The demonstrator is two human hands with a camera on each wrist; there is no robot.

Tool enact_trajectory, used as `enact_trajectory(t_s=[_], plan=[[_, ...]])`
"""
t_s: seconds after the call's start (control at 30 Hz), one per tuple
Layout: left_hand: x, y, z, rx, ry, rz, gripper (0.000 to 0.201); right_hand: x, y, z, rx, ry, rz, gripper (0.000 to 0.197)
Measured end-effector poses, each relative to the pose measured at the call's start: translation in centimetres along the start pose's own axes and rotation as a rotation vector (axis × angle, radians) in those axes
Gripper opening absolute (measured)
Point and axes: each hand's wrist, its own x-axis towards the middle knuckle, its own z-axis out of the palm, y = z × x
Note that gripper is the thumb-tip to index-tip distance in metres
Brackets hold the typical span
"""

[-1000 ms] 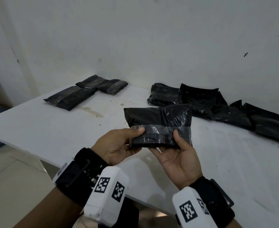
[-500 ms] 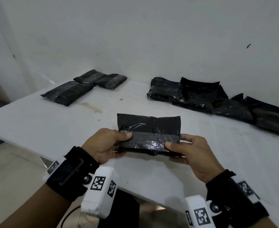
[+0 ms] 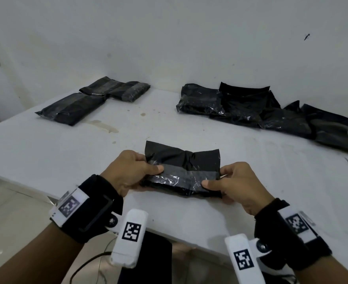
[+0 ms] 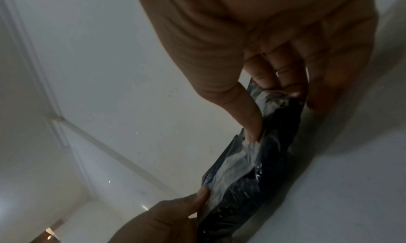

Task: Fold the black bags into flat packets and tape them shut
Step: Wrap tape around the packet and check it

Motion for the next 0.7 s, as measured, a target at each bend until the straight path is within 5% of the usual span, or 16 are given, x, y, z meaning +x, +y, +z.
enact_trajectory(t_s=[0.1,0.23,0.37,0.57,0.7], plan=[[0.5,-0.6,0.1,0.227,0.124,0.094,0.038,-0.1,0.3,0.1,-0.144,0.010,-0.036,0.035],[0.6,-1.5,-0.5,0.470,0.211,0.095,0.088,-0.8,-0.2,0.3,-0.379,0.061,-0.069,0.034],[-0.1,-1.9,-0.5,0.723,0.257,0.145,0.092,-1.7,-1.1,0.4,-0.694,0.072,-0.054,0.063],[-2.4,-2.0,-0.7,0.873,0.075,0.554,0.080,-3.3,-1.5,0.4,-0.895,-0.091,-0.299,0.074],[-4.0,-2.5,1.1,1.234,-0.114,0.738,0.084,-4.3,-1.8,1.9,-1.083,-0.278,-0.499,0.082]])
